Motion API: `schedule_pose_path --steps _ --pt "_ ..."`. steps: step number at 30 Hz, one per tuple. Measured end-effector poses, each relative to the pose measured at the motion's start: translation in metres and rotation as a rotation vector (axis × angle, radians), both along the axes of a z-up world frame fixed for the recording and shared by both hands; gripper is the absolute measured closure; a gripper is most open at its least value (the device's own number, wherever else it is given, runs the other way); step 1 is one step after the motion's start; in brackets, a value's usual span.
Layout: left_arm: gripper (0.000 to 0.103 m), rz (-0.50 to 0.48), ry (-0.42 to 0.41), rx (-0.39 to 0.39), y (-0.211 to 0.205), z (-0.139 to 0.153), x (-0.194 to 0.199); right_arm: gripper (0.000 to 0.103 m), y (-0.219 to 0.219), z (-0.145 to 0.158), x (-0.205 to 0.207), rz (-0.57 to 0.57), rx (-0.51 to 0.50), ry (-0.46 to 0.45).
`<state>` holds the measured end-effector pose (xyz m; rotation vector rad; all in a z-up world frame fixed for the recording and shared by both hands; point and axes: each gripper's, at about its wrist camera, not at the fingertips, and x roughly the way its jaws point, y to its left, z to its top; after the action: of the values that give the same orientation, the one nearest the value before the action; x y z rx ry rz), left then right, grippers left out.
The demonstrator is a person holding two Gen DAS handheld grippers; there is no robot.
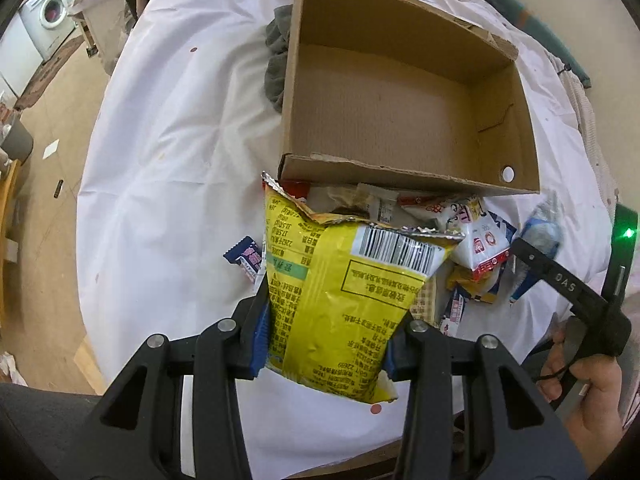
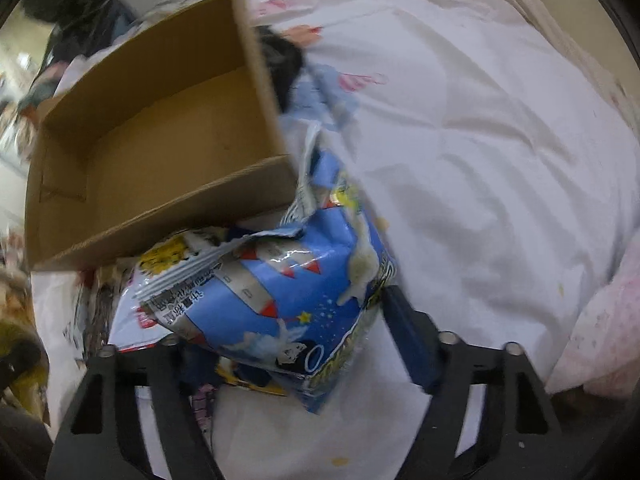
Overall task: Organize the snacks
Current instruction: 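Grasp the yellow chip bag with left gripper while right gripper grasps blue-and-white bag, then carry both bags over the box and open both grippers to drop them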
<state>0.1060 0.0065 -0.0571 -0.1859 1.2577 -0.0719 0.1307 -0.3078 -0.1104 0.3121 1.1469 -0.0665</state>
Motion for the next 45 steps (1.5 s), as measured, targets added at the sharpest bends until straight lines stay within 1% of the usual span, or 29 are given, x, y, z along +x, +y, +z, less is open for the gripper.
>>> schedule_pose_path --steps 1,2,3,4,7,11,14,15,20,23,29,34,38,45 --pt "0.064 0.002 0.001 0.0 0.0 0.0 0.0 0.043 -0.006 0.0 -0.001 -0.017 0.012 0.002" --pt "0.064 0.003 0.001 0.001 0.0 -0.001 0.001 0.053 -0.01 0.0 -0.002 -0.023 0.024 0.004" --pt "0.064 0.002 0.002 0.0 -0.001 -0.001 0.001 0.056 -0.015 0.002 -0.004 -0.029 0.038 -0.001" --pt "0.064 0.002 0.001 0.001 -0.002 -0.001 0.001 0.057 -0.017 0.005 -0.005 -0.027 0.046 -0.016" --pt "0.064 -0.002 -0.005 0.005 -0.004 0.0 0.001 0.063 -0.019 0.022 -0.013 -0.016 0.023 -0.086" --pt "0.064 -0.001 -0.024 0.026 -0.005 0.003 -0.002 0.065 -0.018 0.047 -0.025 0.002 -0.009 -0.171" --pt "0.064 0.005 -0.054 0.039 -0.004 0.013 -0.003 0.065 -0.018 0.069 -0.035 0.012 0.017 -0.272" --pt "0.064 0.007 -0.07 0.042 -0.004 0.018 -0.003 0.065 -0.017 0.079 -0.038 0.031 0.044 -0.32" --pt "0.064 0.018 -0.152 0.072 -0.006 0.047 0.003 0.065 -0.006 0.107 -0.038 0.101 0.083 -0.427" --pt "0.064 0.018 -0.175 0.075 -0.007 0.059 0.011 0.065 -0.002 0.112 -0.026 0.14 0.108 -0.444" --pt "0.064 0.005 -0.215 0.09 -0.011 0.079 0.039 0.065 0.004 0.116 -0.002 0.175 0.155 -0.46" --pt "0.064 -0.015 -0.248 0.102 -0.021 0.089 0.063 0.065 0.017 0.122 0.023 0.212 0.155 -0.481" --pt "0.064 -0.019 -0.255 0.1 -0.029 0.086 0.083 0.065 0.021 0.118 0.046 0.243 0.173 -0.471" --pt "0.064 -0.045 -0.258 0.124 -0.048 0.067 0.112 0.065 0.04 0.098 0.076 0.295 0.13 -0.416"
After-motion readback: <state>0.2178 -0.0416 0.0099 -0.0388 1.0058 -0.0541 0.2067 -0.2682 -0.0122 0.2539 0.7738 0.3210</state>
